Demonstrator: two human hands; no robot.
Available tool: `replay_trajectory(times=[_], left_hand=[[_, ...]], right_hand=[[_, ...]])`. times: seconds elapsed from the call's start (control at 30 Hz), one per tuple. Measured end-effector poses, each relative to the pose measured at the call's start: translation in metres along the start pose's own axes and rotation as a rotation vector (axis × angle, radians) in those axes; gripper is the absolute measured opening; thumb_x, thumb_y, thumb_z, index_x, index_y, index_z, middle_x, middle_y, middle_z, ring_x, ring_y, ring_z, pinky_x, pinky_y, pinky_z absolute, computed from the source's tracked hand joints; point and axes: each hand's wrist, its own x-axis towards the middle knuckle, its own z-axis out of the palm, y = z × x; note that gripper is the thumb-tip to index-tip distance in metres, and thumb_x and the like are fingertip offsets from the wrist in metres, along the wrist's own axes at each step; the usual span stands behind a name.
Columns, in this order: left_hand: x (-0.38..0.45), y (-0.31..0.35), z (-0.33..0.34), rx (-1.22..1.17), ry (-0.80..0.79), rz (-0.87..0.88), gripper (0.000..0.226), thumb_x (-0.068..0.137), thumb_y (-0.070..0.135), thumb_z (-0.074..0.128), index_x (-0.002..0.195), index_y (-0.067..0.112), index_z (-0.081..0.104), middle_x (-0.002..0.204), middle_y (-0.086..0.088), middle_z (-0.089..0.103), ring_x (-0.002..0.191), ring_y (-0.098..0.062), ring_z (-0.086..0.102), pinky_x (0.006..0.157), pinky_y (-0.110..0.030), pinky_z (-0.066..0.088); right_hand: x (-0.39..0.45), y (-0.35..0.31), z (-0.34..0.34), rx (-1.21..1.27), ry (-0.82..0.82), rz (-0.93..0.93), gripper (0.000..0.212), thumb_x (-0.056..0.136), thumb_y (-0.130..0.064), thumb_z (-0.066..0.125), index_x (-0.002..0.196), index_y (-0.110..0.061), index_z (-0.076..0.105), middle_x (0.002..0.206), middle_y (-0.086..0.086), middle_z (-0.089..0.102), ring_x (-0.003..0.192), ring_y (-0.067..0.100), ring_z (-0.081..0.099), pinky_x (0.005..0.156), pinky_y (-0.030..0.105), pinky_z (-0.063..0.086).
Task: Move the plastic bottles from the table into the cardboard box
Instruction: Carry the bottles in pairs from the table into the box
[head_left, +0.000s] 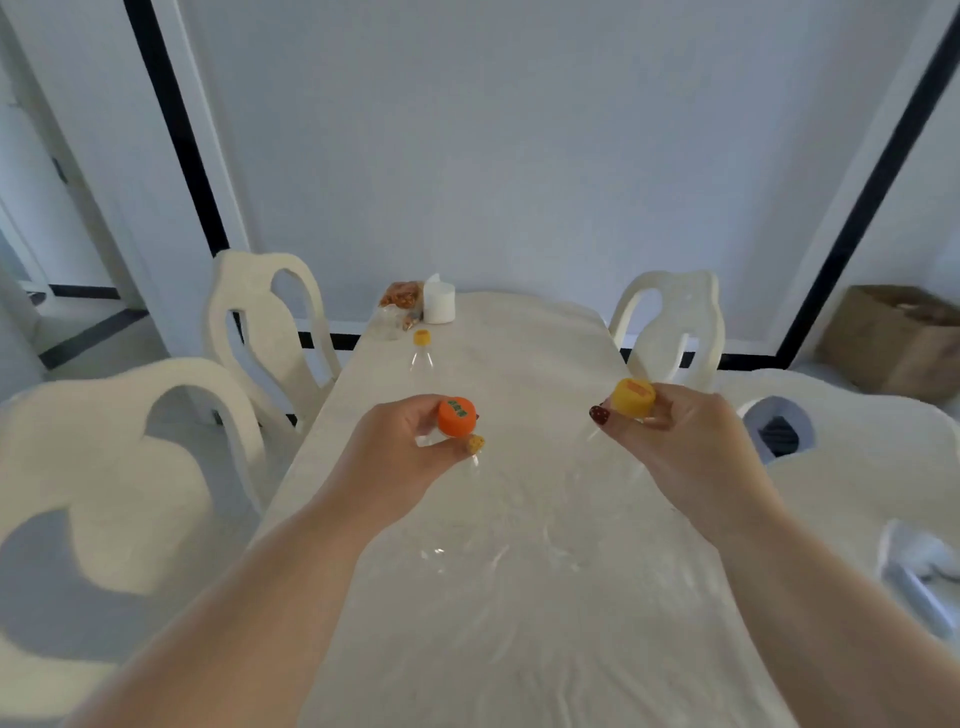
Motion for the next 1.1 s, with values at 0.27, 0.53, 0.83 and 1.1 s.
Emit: replay_trajectory(times=[0.27,0.53,0.83,1.1], left_hand=[[-0.095,0.084,0.050,-0.029,-0.216,0.137,0.018,0.080,0.027,0.081,0.096,0.034,0.075,0.103,0.017,0.077,0.103,0.001,0.069,0.092,-0.016,0.047],[-0.135,0.158,0.153,-0.068,-0.479,0.263,0.016,0.081,0.035,0.077,0.096,0.028,0.078,0.099,0.018,0.078,0.100,-0.002,0.070,0.093,-0.022,0.049],[-0.147,0.252,0.332,-0.098,-0.647,0.382,0.029,0.082,0.044,0.072,0.103,0.024,0.077,0.103,0.020,0.076,0.099,0.003,0.068,0.086,-0.006,0.046],[-0.126,0.319,0.499,-0.097,-0.624,0.409,0.041,0.080,0.056,0.064,0.103,0.024,0.074,0.096,0.007,0.078,0.096,-0.006,0.071,0.094,-0.032,0.054]], right_hand=[[-0.123,-0.006,-0.104,-0.059,0.138,0.075,0.021,0.075,-0.050,0.077,0.078,-0.030,0.075,0.068,-0.019,0.071,0.060,0.003,0.062,0.063,0.030,0.051],[-0.208,0.020,-0.229,-0.072,0.261,0.228,0.047,0.058,-0.069,0.071,0.088,-0.034,0.077,0.078,-0.015,0.075,0.072,0.010,0.071,0.075,0.044,0.060],[-0.245,0.081,-0.403,-0.144,0.515,0.287,0.061,0.054,-0.063,0.072,0.087,-0.012,0.071,0.091,0.019,0.069,0.088,0.044,0.066,0.079,0.064,0.055],[-0.205,0.169,-0.560,-0.234,0.457,0.259,0.022,0.077,-0.048,0.076,0.066,-0.030,0.068,0.050,-0.026,0.057,0.043,0.000,0.050,0.049,0.025,0.036]])
